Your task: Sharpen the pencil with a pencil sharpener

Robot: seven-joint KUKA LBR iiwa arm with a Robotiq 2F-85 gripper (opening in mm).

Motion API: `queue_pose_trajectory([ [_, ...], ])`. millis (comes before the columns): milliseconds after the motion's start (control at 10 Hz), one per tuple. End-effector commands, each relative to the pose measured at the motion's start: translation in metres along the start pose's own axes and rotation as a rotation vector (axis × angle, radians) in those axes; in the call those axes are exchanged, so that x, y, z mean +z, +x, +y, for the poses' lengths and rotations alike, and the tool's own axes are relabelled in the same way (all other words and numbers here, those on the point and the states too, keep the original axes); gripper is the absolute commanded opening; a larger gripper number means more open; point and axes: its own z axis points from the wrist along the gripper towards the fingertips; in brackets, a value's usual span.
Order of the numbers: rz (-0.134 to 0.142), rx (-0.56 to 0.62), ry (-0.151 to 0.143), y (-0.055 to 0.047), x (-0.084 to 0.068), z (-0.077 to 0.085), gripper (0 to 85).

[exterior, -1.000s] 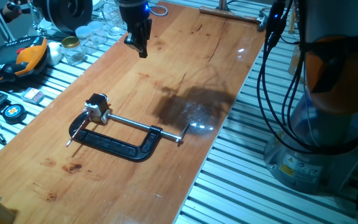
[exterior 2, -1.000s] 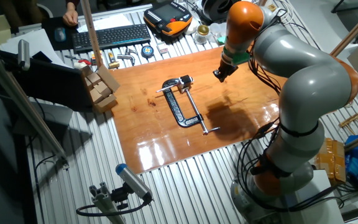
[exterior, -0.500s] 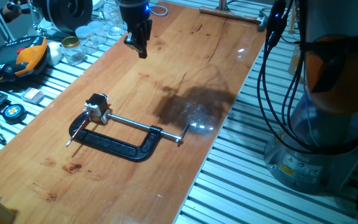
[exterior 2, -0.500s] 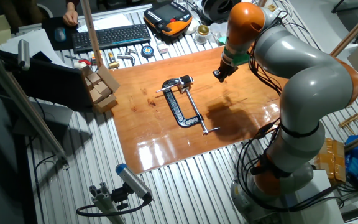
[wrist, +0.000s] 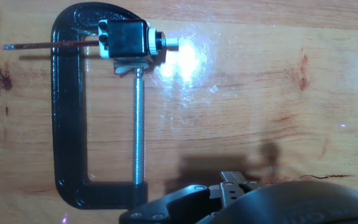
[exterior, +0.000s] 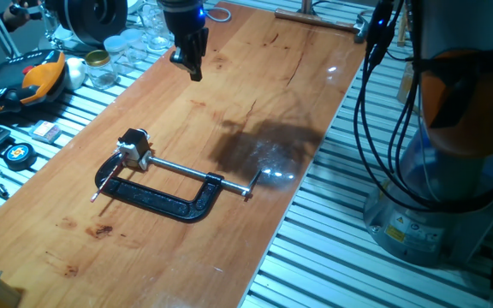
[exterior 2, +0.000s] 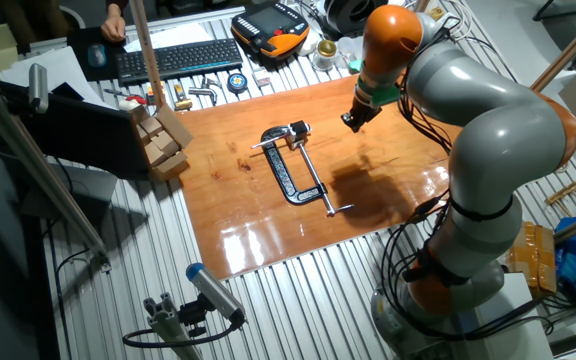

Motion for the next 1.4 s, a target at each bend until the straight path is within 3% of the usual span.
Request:
queue_pose_trajectory([
  [0,-0.002,0.003,0.0,-0.002,0.002,0.001,0.0],
  [500,-0.02,0.024,-0.019,-0.012,0.018,0.008,0.0],
  [1300,-0.026,0.061,-0.022,-0.023,0.018,0.014,0.0],
])
